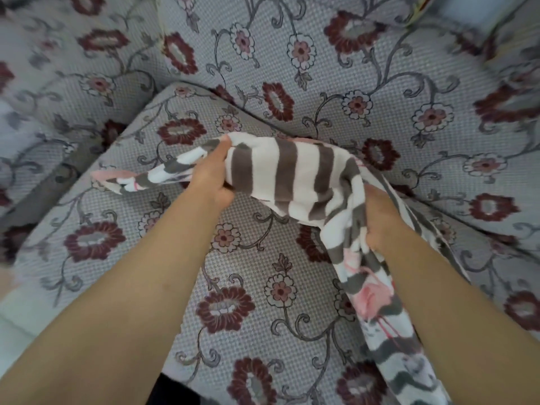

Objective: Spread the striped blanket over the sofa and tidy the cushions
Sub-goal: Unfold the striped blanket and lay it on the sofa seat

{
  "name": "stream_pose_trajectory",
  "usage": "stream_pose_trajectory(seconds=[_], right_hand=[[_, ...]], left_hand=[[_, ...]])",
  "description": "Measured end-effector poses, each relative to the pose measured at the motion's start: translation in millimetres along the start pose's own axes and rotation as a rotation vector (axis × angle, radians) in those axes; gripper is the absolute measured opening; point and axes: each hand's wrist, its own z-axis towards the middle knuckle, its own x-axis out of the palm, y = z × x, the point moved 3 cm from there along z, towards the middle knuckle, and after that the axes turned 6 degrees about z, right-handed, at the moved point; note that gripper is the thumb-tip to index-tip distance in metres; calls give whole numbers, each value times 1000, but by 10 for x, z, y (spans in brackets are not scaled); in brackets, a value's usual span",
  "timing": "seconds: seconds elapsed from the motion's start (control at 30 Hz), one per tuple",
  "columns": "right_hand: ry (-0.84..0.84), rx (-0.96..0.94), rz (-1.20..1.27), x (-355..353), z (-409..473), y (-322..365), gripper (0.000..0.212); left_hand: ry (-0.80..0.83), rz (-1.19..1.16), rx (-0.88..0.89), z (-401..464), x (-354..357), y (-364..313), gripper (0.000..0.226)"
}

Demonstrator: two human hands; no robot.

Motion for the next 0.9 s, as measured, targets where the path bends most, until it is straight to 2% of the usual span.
stream_pose_trajectory(seconds=[0.07,0.1,0.2,0.23,0.27,0.3,0.33,0.37,0.4,0.47,0.53,0.6,0.67,0.73,0.77,0.83,0.9], right_hand=[[-24,-156,-88,96,-68,74,26],[54,-248,-125,184,-127,86,39],[350,-397,-437,550,-397,8,103],[378,-435,-594,642,-431,-73,111],[358,-473,-734,716,-465,-109,107],[311,-509,-749,761,-455,-101,88],[255,-514,-628,768,-454,-45,57],[218,-459,-406,754,-427,10,30],[203,-359,-183,718,-393,65,21],[180,-148,95,583,-301,164,27],[183,-8,235,433,-222,246,31],[187,86,332,348,-217,308,34],[182,120,390,294,-210,347,35],[217,123,439,271,-195,350,51],[253,112,469,253,-175,340,60],[324,60,483,217,-160,346,71],[361,34,478,160,-169,355,72]], left_hand=[[-48,88,13,-5,57,-66,47],[-80,131,14,-39,88,-106,50],[-89,207,35,-128,191,-189,49],[-65,224,46,-151,232,-203,45],[-25,240,53,-186,266,-213,39],[20,243,61,-232,292,-232,31],[69,230,71,-288,310,-266,22],[109,212,97,-336,297,-323,14],[152,197,138,-367,278,-382,11],[242,229,242,-405,220,-493,8],[272,388,334,-391,145,-502,23],[222,591,397,-337,77,-370,43],[120,796,436,-277,49,-96,50],[-53,935,351,-179,-6,237,52],[-103,900,235,-144,-37,405,59],[-5,609,-98,-113,-42,728,71],[154,310,-300,-109,28,924,63]])
